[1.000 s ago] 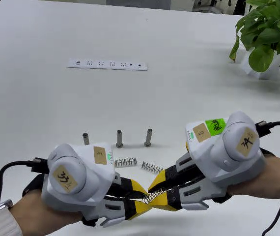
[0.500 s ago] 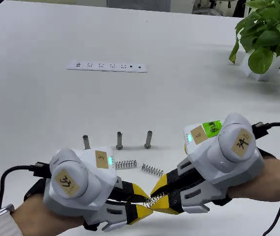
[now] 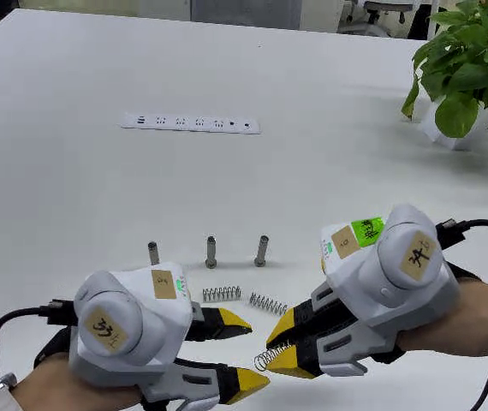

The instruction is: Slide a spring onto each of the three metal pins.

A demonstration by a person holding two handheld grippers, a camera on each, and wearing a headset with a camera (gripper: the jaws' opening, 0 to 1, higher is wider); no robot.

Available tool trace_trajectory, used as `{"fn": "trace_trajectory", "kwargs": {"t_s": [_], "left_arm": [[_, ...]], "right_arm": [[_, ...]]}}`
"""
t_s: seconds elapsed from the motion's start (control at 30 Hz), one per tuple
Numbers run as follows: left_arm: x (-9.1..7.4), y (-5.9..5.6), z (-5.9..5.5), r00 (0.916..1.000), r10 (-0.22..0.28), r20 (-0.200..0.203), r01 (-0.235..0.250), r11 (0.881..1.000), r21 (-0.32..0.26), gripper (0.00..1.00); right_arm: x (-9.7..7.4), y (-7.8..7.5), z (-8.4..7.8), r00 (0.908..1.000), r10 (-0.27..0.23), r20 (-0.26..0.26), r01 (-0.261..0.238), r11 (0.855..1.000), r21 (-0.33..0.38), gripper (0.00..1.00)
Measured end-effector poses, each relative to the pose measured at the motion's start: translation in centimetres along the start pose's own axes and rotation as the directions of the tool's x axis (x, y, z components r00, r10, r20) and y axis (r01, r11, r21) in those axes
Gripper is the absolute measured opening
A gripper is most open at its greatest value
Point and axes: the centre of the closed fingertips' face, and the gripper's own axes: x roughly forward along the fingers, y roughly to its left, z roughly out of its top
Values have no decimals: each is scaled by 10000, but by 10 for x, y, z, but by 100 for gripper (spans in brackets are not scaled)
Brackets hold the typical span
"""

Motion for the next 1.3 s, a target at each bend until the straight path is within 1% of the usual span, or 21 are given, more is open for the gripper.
{"fn": "trace_trajectory", "kwargs": {"t_s": [0.07, 0.13, 0.23, 0.3, 0.33, 0.37, 0.4, 0.43, 0.5, 0.57, 0.63, 0.67, 0.7, 0.77, 0.83, 0.9, 0.93, 1.0, 1.03, 1.13, 1.3], "left_arm": [[-3, 7, -2, 9993, 314, 188, -311, 9994, -156, 51], [-7, 14, -8, 9977, 638, 218, -628, 9971, -432, 58], [-14, 25, -14, 9921, 1206, 339, -1176, 9899, -788, 68], [-21, 32, -16, 9852, 1657, 427, -1610, 9822, -972, 74], [-23, 34, -18, 9831, 1773, 454, -1713, 9787, -1128, 77], [-26, 38, -19, 9786, 1996, 501, -1916, 9726, -1317, 80], [-29, 40, -21, 9767, 2079, 525, -1994, 9707, -1343, 81], [-32, 44, -23, 9720, 2295, 497, -2205, 9648, -1431, 84], [-37, 49, -27, 9662, 2529, 493, -2431, 9582, -1511, 88], [-42, 52, -30, 9605, 2725, 558, -2589, 9492, -1791, 91], [-47, 58, -34, 9507, 3037, 635, -2859, 9370, -2008, 96], [-49, 58, -36, 9497, 3065, 650, -2881, 9359, -2027, 98], [-49, 59, -37, 9450, 3222, 568, -3034, 9279, -2166, 100], [-54, 60, -40, 9415, 3324, 559, -3140, 9252, -2130, 100], [-59, 63, -43, 9343, 3527, 523, -3334, 9161, -2227, 100], [-63, 65, -45, 9309, 3613, 530, -3409, 9119, -2284, 100], [-67, 67, -47, 9246, 3775, 506, -3571, 9055, -2292, 100], [-69, 69, -47, 9222, 3833, 510, -3621, 9022, -2344, 100], [-72, 71, -47, 9161, 3975, 534, -3745, 8954, -2410, 100], [-77, 74, -47, 9079, 4154, 560, -3902, 8864, -2490, 100], [-83, 77, -49, 8985, 4359, 512, -4101, 8754, -2561, 100]], "right_arm": [[0, -1, 0, 10000, -28, -5, 28, 10000, -25, 12], [1, -1, 0, 10000, -5, -35, 5, 10000, -25, 12], [1, 0, -1, 9999, 31, -97, -32, 10000, -79, 12], [2, -1, -2, 9999, 59, -126, -60, 9999, -97, 12], [2, 0, -1, 9999, 71, -129, -73, 9999, -104, 12], [2, 1, -1, 9998, 98, -153, -100, 9999, -99, 12], [2, 0, -2, 9998, 107, -172, -109, 9999, -115, 12], [3, -1, -2, 9998, 93, -175, -96, 9998, -159, 12], [3, 0, -2, 9998, 90, -190, -93, 9998, -171, 12], [3, 1, -1, 9997, 131, -202, -134, 9998, -154, 12], [3, -1, -2, 9996, 152, -225, -156, 9997, -179, 12], [4, -1, -3, 9996, 155, -246, -159, 9997, -186, 12], [4, -1, -3, 9996, 157, -255, -162, 9997, -200, 12], [4, 0, -2, 9995, 165, -262, -170, 9997, -202, 12], [4, 0, -2, 9995, 160, -276, -167, 9996, -233, 12], [4, -1, -2, 9994, 155, -295, -163, 9995, -256, 12], [4, -2, -2, 9995, 139, -298, -147, 9995, -274, 12], [4, -3, -2, 9994, 128, -312, -136, 9995, -281, 12], [4, -3, -1, 9994, 123, -327, -133, 9995, -297, 12], [4, -4, -1, 9992, 125, -383, -138, 9993, -343, 12], [5, -9, -2, 9986, 169, -507, -191, 9989, -433, 12]]}}
